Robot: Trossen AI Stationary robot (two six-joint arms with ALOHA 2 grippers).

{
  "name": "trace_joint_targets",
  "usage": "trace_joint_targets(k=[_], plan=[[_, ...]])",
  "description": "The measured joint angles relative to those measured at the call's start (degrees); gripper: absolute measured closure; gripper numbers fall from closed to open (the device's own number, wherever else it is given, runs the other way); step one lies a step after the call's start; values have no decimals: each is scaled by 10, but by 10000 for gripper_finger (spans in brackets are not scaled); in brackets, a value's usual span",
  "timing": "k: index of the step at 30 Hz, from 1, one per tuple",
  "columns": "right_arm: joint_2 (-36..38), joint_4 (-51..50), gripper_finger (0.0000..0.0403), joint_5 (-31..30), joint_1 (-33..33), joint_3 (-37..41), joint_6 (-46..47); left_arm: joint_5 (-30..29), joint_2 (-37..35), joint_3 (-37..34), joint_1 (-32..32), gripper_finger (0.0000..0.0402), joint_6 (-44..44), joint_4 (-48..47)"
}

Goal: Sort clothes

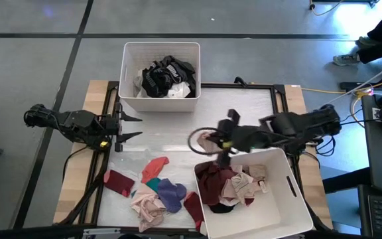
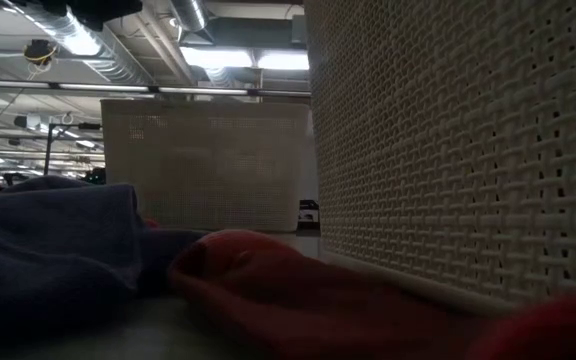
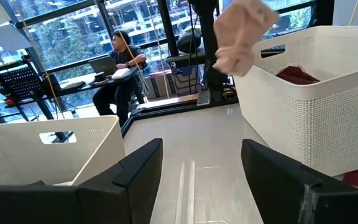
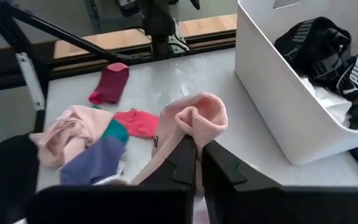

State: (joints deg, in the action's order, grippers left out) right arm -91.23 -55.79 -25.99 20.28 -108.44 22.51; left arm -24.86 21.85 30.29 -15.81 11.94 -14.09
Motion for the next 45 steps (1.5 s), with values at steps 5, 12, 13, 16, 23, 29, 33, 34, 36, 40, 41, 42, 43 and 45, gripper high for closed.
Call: trace_joint_targets(k=[5,12,13,16,23,29,33,34,36,40,41,42,43,45], plan=[[22,-65,384,-29,49,0,88,0,0,0,0,192,0,0],[31,-183,384,7,107,0,274,0,0,0,0,192,-1,0],[31,-199,384,12,116,0,301,0,0,0,0,192,-2,0],[31,-241,384,22,142,0,386,0,0,0,0,192,-2,0],[30,-302,384,32,202,25,569,0,0,0,0,192,-2,0],[30,-301,384,47,218,83,613,0,0,0,0,192,-2,0],[29,-302,380,60,207,131,613,0,0,0,0,192,-2,0],[29,-302,375,72,202,142,613,0,0,0,0,192,-2,0],[30,-303,356,97,192,159,613,0,0,0,0,192,-2,0],[30,-312,296,120,176,167,612,0,0,0,0,192,-2,0],[30,-311,278,126,172,166,611,0,0,0,0,192,-2,0],[30,-312,261,134,167,165,609,0,0,0,0,192,-2,0],[30,-312,244,143,162,161,603,0,0,0,0,192,-2,0],[30,-309,213,156,155,147,594,0,0,0,0,192,-2,0]])
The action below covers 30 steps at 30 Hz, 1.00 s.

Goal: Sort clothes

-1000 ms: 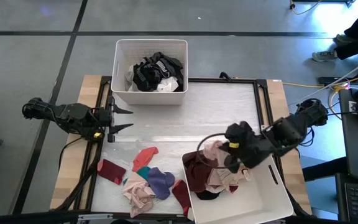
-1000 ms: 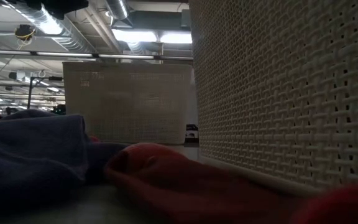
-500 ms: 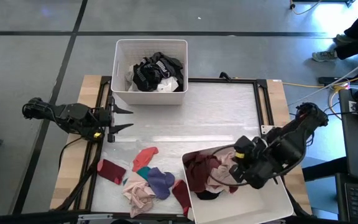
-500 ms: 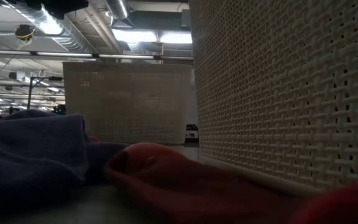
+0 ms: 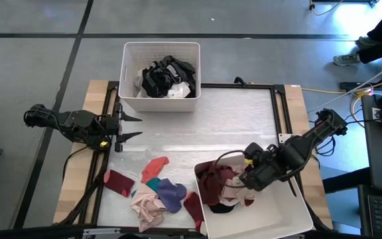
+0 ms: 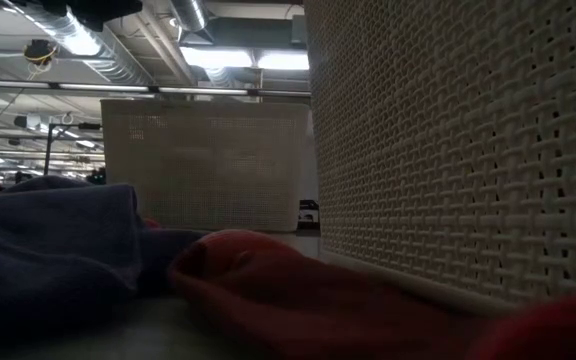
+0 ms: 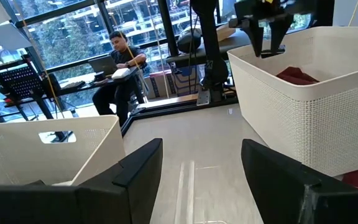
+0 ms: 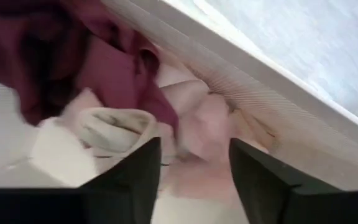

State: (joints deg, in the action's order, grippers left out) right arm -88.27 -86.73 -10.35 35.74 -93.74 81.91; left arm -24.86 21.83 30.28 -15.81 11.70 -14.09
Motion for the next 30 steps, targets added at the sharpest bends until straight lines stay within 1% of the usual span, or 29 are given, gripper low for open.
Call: trace_joint_targets(k=[4,6,8,11,14,17,21,30], plan=[[0,30,171,4,-20,-27,-24,0,0,0,0,192,0,0],[0,60,159,-16,-30,-36,-53,0,0,0,0,192,0,0],[0,105,152,-50,-41,-40,-105,0,0,0,0,192,0,0],[-1,182,148,-102,-61,-40,-208,0,0,0,0,192,0,0],[-9,261,148,-128,-91,-40,-312,0,0,0,0,192,0,0],[-26,337,150,-130,-125,-40,-403,0,0,0,0,192,0,0],[-55,417,150,-123,-166,-40,-503,0,0,0,0,192,0,0],[-135,540,150,-82,-234,-40,-648,0,0,0,0,192,2,0]])
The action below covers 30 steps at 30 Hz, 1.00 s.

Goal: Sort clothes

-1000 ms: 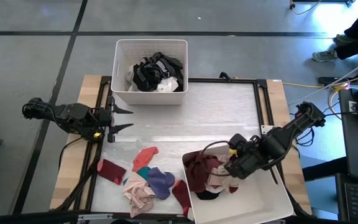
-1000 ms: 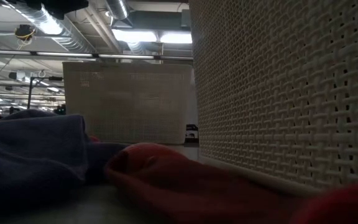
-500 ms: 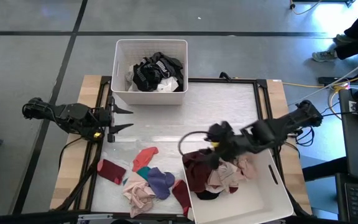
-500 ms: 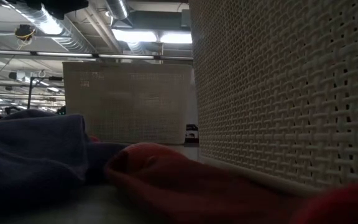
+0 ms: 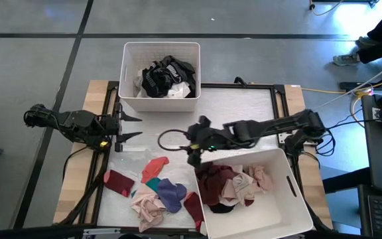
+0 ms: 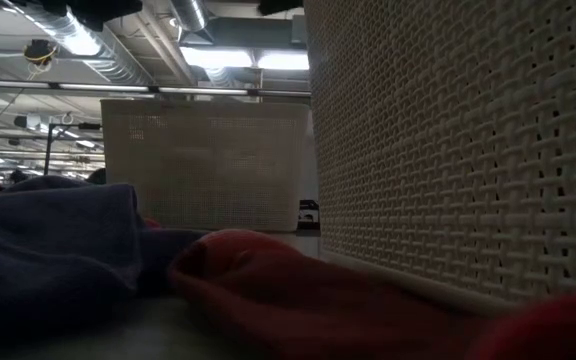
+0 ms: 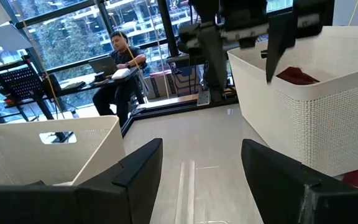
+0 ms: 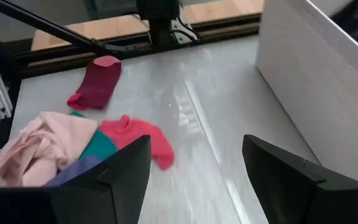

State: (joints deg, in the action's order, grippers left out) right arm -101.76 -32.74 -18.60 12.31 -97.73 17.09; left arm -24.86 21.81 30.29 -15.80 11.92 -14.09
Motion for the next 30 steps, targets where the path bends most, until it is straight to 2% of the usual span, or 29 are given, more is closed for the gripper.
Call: trace_joint_targets(k=[19,30], plan=[[-156,234,150,96,-68,0,-141,0,0,0,0,192,0,1],[-239,279,150,127,-71,0,-163,0,0,0,0,192,0,2]])
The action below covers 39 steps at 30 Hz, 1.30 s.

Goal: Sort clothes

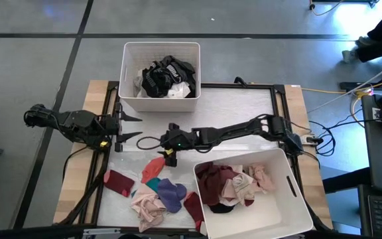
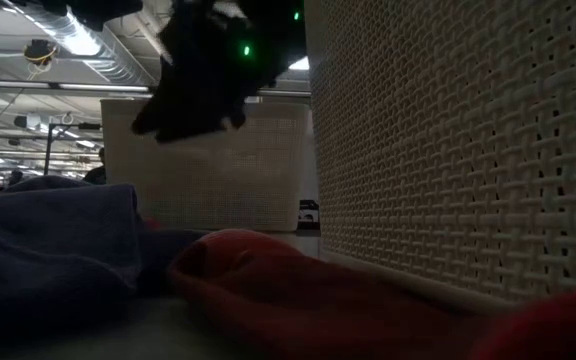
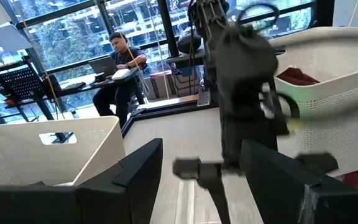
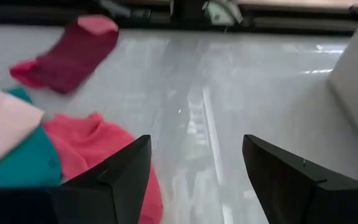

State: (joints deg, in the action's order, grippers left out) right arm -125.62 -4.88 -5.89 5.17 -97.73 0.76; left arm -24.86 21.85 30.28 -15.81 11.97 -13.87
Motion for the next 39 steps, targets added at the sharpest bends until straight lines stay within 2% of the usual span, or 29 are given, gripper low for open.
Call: trace_joint_targets(k=[9,15,22,26,36,39], plan=[[-53,21,150,97,0,0,-2,0,0,0,0,192,0,0],[-82,20,150,124,0,0,-9,0,0,0,0,192,0,0],[-104,18,157,125,0,0,-17,0,0,0,0,192,0,-1],[-104,18,201,125,0,0,-42,0,0,0,0,192,0,-1],[-104,18,378,125,0,0,-42,0,0,0,0,192,0,-1],[-101,15,391,124,1,0,-41,0,0,0,0,192,0,-1]])
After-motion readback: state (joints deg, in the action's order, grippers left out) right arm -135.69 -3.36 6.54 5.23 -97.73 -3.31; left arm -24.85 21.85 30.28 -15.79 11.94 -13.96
